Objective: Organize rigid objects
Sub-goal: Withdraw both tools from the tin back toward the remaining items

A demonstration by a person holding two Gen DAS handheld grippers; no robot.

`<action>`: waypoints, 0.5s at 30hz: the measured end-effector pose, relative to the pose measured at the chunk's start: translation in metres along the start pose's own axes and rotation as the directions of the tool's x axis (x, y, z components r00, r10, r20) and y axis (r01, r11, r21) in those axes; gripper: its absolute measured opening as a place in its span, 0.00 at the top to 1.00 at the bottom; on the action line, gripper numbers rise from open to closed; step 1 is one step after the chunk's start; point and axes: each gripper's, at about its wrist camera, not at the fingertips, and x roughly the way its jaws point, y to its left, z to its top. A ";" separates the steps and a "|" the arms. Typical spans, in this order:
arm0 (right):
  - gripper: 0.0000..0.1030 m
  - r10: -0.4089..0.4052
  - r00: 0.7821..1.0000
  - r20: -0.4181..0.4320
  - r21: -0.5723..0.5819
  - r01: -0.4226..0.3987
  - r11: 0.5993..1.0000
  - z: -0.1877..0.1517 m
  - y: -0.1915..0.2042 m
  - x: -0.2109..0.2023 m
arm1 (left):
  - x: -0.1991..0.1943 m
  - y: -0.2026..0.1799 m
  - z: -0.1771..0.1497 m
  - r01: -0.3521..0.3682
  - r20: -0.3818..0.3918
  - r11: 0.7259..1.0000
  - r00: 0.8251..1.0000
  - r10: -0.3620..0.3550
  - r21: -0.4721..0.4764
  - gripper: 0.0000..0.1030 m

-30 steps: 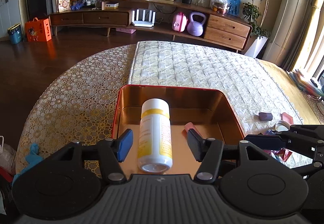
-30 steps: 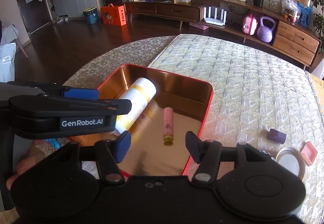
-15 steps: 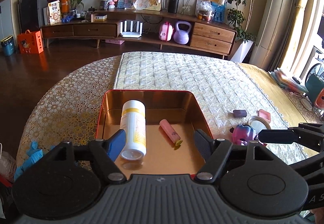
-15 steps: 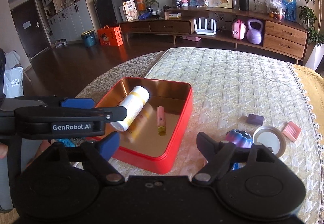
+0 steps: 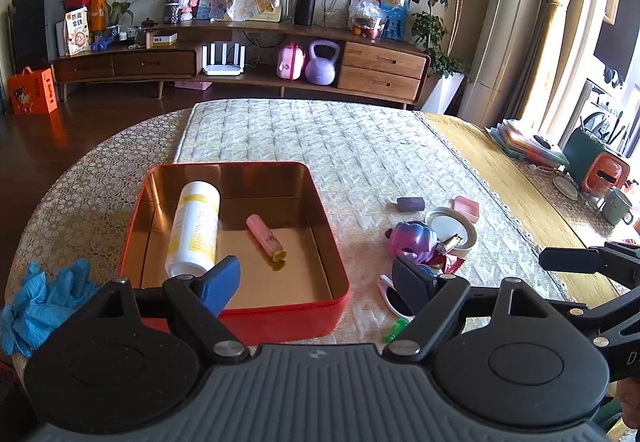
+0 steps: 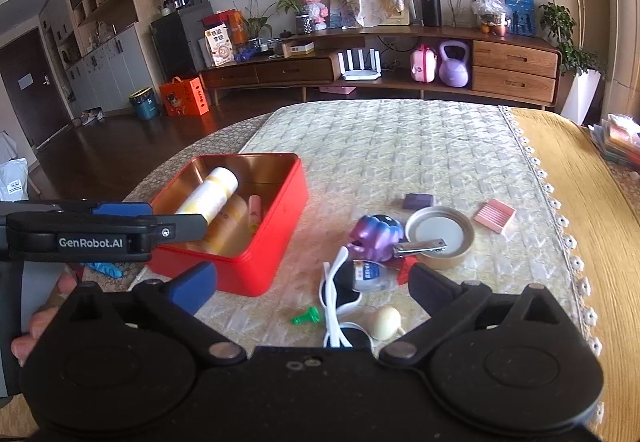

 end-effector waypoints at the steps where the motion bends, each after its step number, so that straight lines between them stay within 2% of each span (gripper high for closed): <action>1: 0.00 -0.008 1.000 0.002 0.000 0.008 1.000 -0.004 -0.003 -0.002 | 0.000 -0.003 -0.001 0.008 -0.002 1.000 1.000 -0.008 0.001 0.19; 15: 0.00 -0.079 0.997 -0.017 0.025 0.079 0.997 -0.047 -0.060 -0.016 | 0.020 -0.057 -0.032 0.074 -0.064 0.997 0.995 -0.072 0.035 0.19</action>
